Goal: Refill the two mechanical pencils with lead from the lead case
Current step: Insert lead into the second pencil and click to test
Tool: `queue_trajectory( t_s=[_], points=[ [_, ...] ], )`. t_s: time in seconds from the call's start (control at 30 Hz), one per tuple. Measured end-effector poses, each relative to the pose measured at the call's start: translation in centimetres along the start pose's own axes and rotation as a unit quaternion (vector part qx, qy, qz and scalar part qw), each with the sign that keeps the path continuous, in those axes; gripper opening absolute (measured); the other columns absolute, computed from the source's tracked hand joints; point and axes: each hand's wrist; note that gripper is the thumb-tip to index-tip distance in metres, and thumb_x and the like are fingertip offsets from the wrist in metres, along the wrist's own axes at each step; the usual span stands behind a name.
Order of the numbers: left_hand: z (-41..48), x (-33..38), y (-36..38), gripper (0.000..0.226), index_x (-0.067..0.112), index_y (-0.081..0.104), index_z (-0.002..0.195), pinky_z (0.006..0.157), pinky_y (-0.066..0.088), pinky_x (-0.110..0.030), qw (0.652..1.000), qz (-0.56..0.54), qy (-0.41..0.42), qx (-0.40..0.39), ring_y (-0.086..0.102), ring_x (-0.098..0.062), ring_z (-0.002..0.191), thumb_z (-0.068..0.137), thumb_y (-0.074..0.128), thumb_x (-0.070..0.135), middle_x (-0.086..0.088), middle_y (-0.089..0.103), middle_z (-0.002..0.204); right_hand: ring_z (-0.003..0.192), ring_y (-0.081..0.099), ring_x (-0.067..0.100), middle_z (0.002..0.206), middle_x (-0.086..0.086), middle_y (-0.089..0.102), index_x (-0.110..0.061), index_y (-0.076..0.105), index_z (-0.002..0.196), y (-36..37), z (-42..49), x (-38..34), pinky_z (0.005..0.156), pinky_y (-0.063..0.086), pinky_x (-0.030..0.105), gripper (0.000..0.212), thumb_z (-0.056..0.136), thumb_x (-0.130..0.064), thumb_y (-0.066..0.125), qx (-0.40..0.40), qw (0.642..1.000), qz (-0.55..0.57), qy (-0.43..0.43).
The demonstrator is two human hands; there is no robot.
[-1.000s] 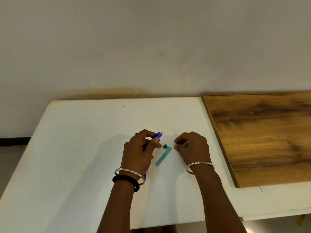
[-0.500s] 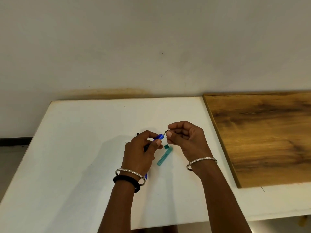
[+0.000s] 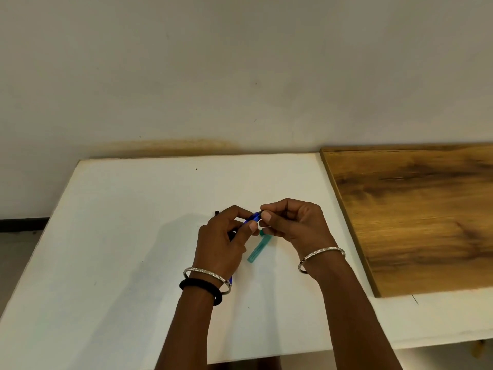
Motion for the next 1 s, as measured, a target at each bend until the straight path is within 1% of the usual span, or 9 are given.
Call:
queue_trajectory(
  t_s=[0.17,0.27,0.37,0.53,0.6,0.67,0.73,0.83,1.0],
  points=[
    [-0.1,0.3,-0.1,0.013,0.025,0.065,0.097,0.047,0.042,-0.004,1.0,-0.014,-0.003,0.003,0.061,0.003,0.051,0.088,0.062,0.034,0.004,0.073,0.075,0.078,0.071,0.032,0.091,0.023,0.073,-0.004,0.075,0.096,0.0,-0.3,-0.1,0.081,0.06,0.04,0.025,0.071,-0.01,0.077,-0.015,0.992,0.096,0.077],
    [-0.1,0.8,0.1,0.018,0.019,0.065,0.101,0.045,0.04,-0.004,0.999,-0.039,-0.007,0.008,0.06,0.002,0.047,0.088,0.063,0.032,0.009,0.066,0.062,0.078,0.073,0.024,0.091,0.015,0.075,-0.009,0.073,0.104,0.2,-0.2,-0.2,0.084,0.059,0.036,0.04,0.067,-0.025,0.078,-0.032,0.988,0.12,0.096],
    [-0.2,0.9,0.3,0.022,0.017,0.058,0.1,0.045,0.039,-0.004,0.998,-0.054,-0.018,-0.002,0.06,0.0,0.046,0.087,0.065,0.032,0.008,0.069,0.06,0.078,0.071,0.017,0.081,0.006,0.074,-0.011,0.075,0.098,0.7,-0.3,-0.1,0.078,0.056,0.03,0.038,0.068,-0.034,0.075,-0.054,0.992,0.075,0.084],
    [0.0,0.7,-0.2,0.023,0.02,0.061,0.103,0.055,0.049,-0.018,0.994,-0.093,-0.051,-0.03,0.071,-0.008,0.064,0.087,0.061,0.037,0.003,0.077,0.081,0.084,0.069,0.02,0.087,0.002,0.074,-0.014,0.072,0.087,1.2,0.1,-0.2,0.071,0.058,0.029,0.03,0.07,-0.039,0.069,0.044,0.995,0.087,0.028],
    [0.0,0.4,-0.6,0.019,0.019,0.066,0.101,0.056,0.052,-0.024,0.99,-0.116,-0.061,-0.048,0.072,-0.013,0.066,0.089,0.061,0.032,0.0,0.077,0.079,0.09,0.07,0.022,0.092,0.005,0.074,-0.015,0.069,0.089,0.6,0.3,-0.3,0.075,0.059,0.033,0.026,0.08,-0.038,0.064,0.08,0.978,0.19,0.026],
    [0.1,0.1,-0.9,0.013,0.021,0.07,0.098,0.054,0.051,-0.025,0.986,-0.133,-0.066,-0.078,0.069,-0.016,0.059,0.09,0.061,0.026,-0.002,0.077,0.073,0.092,0.072,0.025,0.094,0.007,0.073,-0.016,0.065,0.091,-0.1,0.3,-0.6,0.079,0.059,0.041,0.022,0.09,-0.036,0.057,0.091,0.94,0.329,0.026],
    [0.0,0.1,-0.8,0.013,0.023,0.073,0.097,0.05,0.05,-0.023,0.978,-0.157,-0.07,-0.116,0.067,-0.015,0.055,0.089,0.062,0.024,-0.003,0.076,0.073,0.077,0.07,0.021,0.081,0.004,0.068,-0.018,0.062,0.089,-0.4,0.2,-0.8,0.073,0.059,0.04,0.025,0.092,-0.041,0.054,0.091,0.898,0.429,0.027],
    [-0.2,0.2,-0.5,0.015,0.023,0.074,0.098,0.05,0.051,-0.021,0.968,-0.162,-0.08,-0.173,0.07,-0.015,0.061,0.086,0.065,0.026,-0.003,0.078,0.081,0.052,0.044,0.012,0.062,-0.003,0.046,-0.021,0.059,0.081,-0.3,0.3,-0.9,0.054,0.043,0.026,0.034,0.095,-0.049,0.047,0.073,0.861,0.502,0.023],
    [-0.3,0.1,-0.8,0.016,0.025,0.074,0.098,0.053,0.053,-0.019,0.952,-0.191,-0.101,-0.216,0.074,-0.017,0.071,0.086,0.066,0.018,-0.003,0.078,0.091,0.041,0.017,0.01,0.043,-0.005,0.03,-0.015,0.045,0.064,-1.4,-0.3,-0.6,0.041,0.021,0.023,0.045,0.095,-0.047,0.037,0.043,0.833,0.551,0.005]
  ],
)
Point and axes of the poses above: each hand's wrist, its own z-axis towards the middle knuckle, its own y-axis out of the palm, x = y × z
